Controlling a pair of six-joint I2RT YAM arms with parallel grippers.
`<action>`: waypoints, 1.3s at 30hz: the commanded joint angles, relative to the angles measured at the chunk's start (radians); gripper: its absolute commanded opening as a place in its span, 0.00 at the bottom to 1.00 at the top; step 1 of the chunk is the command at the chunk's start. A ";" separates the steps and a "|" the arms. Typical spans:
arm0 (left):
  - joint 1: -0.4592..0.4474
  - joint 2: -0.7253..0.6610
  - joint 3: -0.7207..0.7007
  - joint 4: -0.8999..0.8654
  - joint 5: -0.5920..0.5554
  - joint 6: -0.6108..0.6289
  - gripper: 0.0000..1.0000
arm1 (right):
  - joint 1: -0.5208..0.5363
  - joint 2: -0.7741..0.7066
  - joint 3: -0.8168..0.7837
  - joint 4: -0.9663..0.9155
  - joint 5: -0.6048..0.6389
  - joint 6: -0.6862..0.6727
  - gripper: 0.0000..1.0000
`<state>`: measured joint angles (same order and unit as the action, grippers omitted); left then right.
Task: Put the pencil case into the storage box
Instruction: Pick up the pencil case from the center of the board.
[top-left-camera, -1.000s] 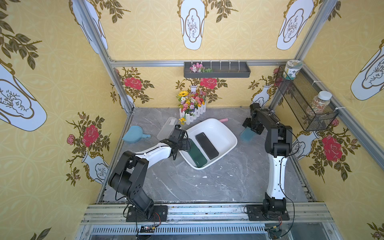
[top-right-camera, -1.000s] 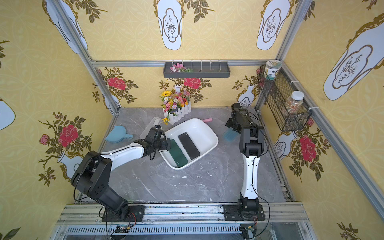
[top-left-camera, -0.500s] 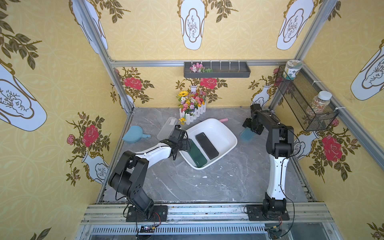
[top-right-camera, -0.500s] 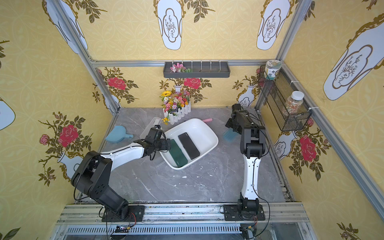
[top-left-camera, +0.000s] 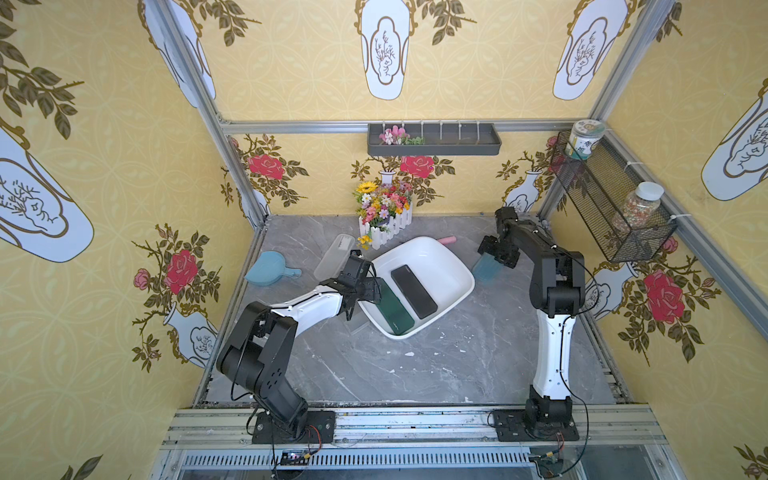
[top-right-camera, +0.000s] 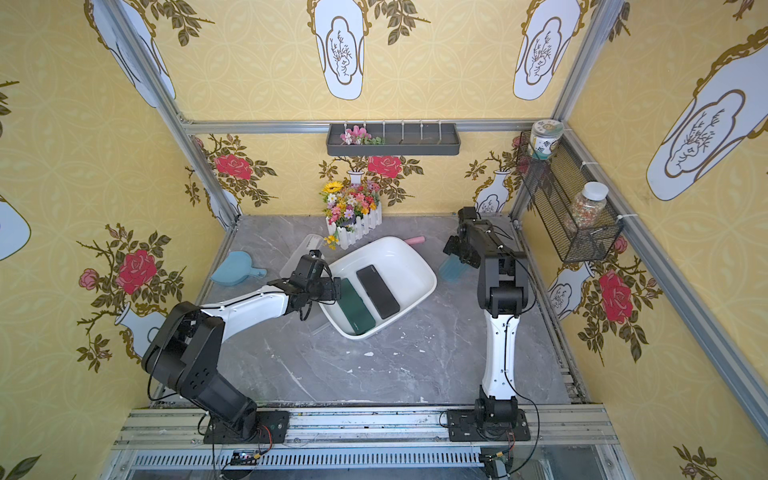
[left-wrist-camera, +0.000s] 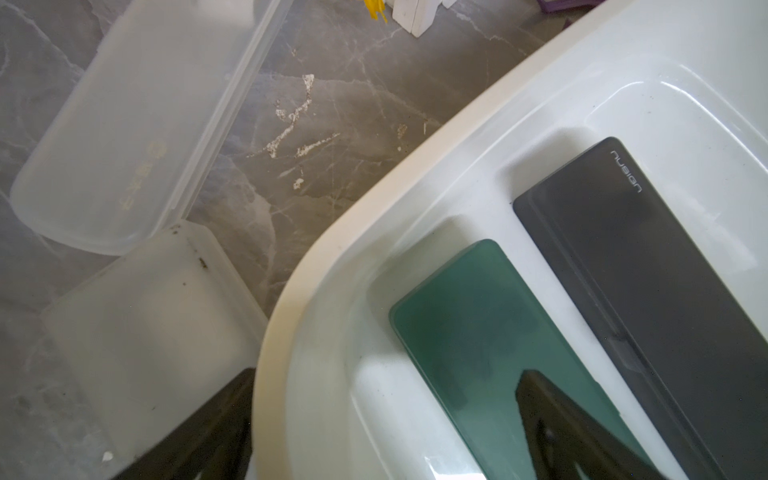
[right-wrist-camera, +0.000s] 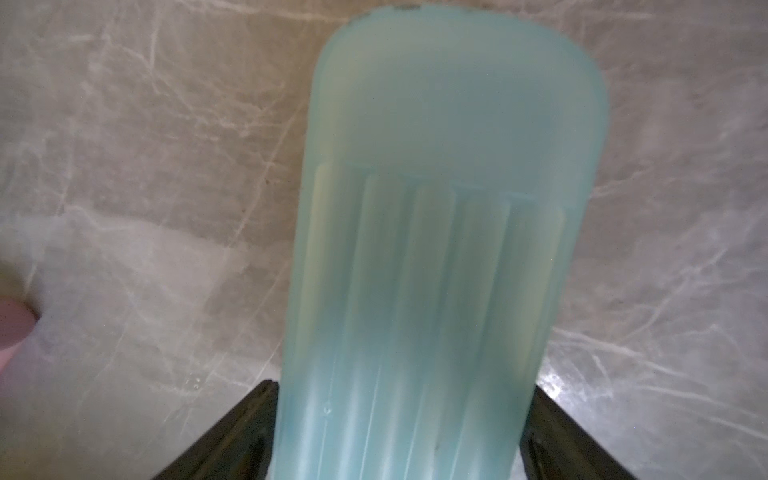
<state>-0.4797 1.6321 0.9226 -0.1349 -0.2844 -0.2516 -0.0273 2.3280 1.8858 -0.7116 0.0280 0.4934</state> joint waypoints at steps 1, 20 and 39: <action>0.001 -0.001 -0.007 0.012 0.011 0.005 1.00 | 0.002 0.020 0.018 -0.058 -0.048 -0.010 0.90; 0.001 -0.009 -0.022 0.019 0.018 -0.004 1.00 | -0.002 -0.036 -0.035 -0.117 0.056 -0.091 0.90; 0.001 -0.034 -0.037 0.010 0.022 -0.020 1.00 | -0.005 -0.024 -0.023 -0.077 0.046 -0.174 0.90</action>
<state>-0.4797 1.5951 0.8894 -0.1276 -0.2653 -0.2699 -0.0330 2.2959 1.8473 -0.7860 0.0570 0.3363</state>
